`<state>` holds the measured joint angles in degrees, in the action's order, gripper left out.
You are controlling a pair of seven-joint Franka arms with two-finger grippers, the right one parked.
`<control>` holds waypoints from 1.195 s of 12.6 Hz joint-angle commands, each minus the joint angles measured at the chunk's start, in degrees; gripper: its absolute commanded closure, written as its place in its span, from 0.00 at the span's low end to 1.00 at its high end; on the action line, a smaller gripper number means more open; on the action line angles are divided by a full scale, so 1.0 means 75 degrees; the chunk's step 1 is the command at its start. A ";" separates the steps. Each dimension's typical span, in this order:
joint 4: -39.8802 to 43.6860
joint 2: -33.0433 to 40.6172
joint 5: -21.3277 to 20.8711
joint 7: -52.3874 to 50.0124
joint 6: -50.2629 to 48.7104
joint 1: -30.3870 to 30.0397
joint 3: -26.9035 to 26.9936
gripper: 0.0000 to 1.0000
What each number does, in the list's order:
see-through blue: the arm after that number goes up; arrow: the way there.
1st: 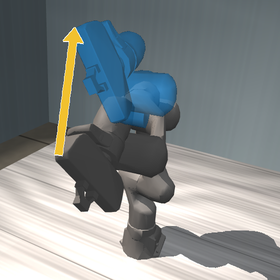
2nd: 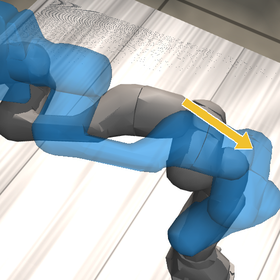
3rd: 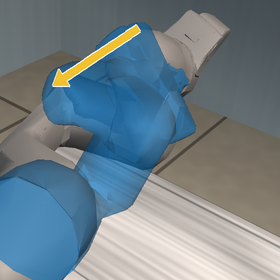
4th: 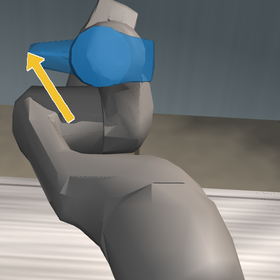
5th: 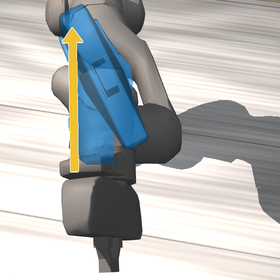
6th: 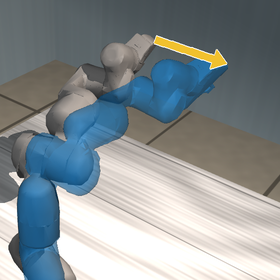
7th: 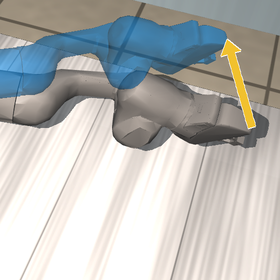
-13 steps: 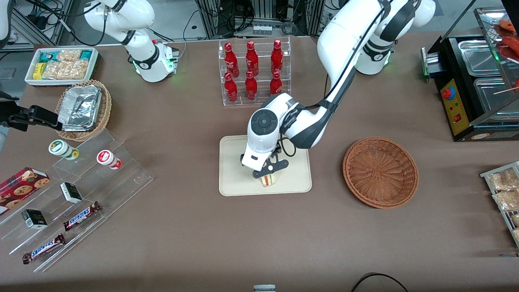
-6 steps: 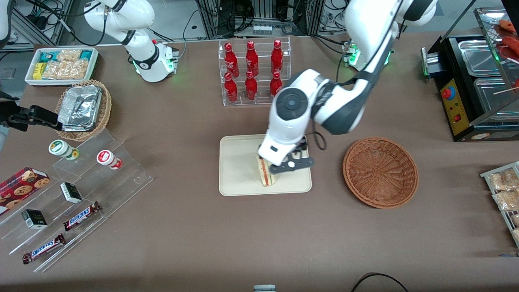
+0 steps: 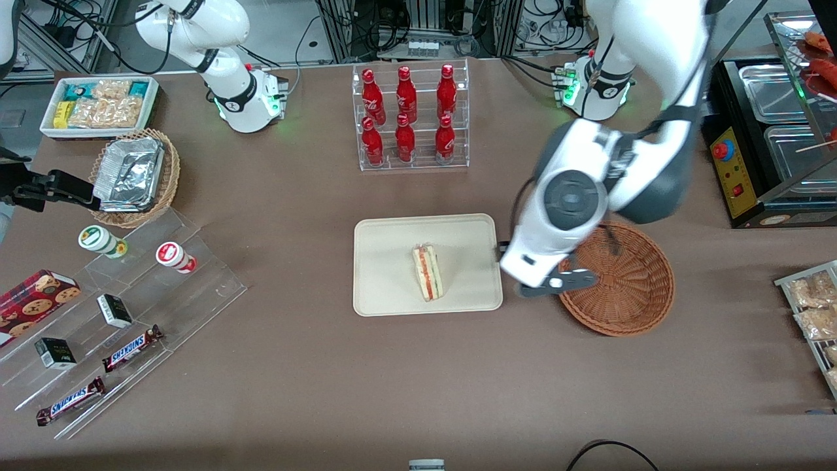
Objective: Place sandwich from basket to tray
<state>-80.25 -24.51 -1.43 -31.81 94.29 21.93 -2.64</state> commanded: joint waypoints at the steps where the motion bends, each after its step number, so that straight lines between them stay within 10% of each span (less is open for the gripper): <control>1: -0.1133 0.1098 0.0004 0.1400 -0.0009 -0.0940 -0.0070 0.00; 9: -0.1851 0.2775 0.0156 0.3830 -0.0805 -0.3390 -0.1111 0.00; 15: -0.1862 0.3443 0.0402 0.4604 -0.1333 -0.3066 -0.0551 0.00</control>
<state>-92.42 -1.45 0.20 0.33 85.20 -2.21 -8.91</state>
